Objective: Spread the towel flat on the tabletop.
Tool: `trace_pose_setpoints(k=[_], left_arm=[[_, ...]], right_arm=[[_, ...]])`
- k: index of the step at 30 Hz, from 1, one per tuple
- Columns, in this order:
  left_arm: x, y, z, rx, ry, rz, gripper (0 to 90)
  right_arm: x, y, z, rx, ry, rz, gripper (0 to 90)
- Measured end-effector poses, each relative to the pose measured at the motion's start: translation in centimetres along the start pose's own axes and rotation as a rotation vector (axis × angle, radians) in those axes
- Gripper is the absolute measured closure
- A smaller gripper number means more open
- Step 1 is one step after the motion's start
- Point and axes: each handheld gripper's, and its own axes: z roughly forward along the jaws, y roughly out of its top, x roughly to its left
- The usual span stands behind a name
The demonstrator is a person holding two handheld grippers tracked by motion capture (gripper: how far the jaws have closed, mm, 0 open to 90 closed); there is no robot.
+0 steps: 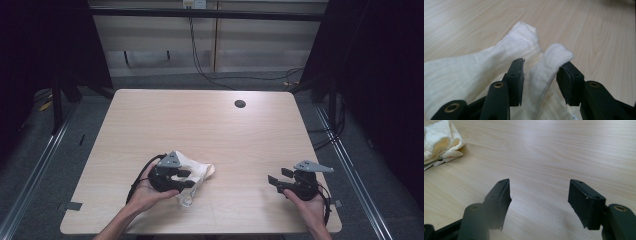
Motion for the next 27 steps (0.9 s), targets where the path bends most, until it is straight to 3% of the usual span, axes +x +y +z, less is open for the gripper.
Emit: trace_pose_setpoints(k=[2, 6, 7, 9, 16, 17, 20, 27], left_arm=[[-0.2, 0.4, 0.1, 0.003, -0.007, 0.016, 61.5], [-0.6, 0.8, 0.1, -0.018, -0.026, 0.039, 80.4], [-0.6, 0.8, 0.0, -0.018, -0.013, 0.038, 83.7], [-0.1, 0.8, -0.3, -0.035, -0.032, 0.011, 85.9], [0.7, 1.3, -2.1, -0.088, -0.039, -0.036, 87.8], [0.8, 1.8, -2.5, -0.126, -0.045, -0.046, 87.8], [0.9, 2.4, -2.7, -0.151, -0.058, -0.046, 87.8], [0.9, 5.4, -4.0, -0.189, -0.03, -0.028, 87.8]], right_arm=[[0.0, 0.0, 0.0, 0.0, 0.0, 0.0, 34.4], [0.0, 0.0, 0.0, 0.002, 0.003, -0.003, 34.3], [0.0, 0.0, 0.0, 0.002, 0.006, -0.002, 34.1], [0.0, 0.0, 0.0, 0.001, 0.009, 0.0, 33.9], [0.3, 0.0, 0.2, 0.008, 0.022, -0.008, 33.6], [0.4, 0.1, 0.3, 0.011, 0.027, -0.008, 33.5], [0.7, 0.1, 0.4, 0.011, 0.039, -0.016, 33.0], [2.1, 0.4, 0.9, 0.011, 0.091, -0.069, 32.2]])
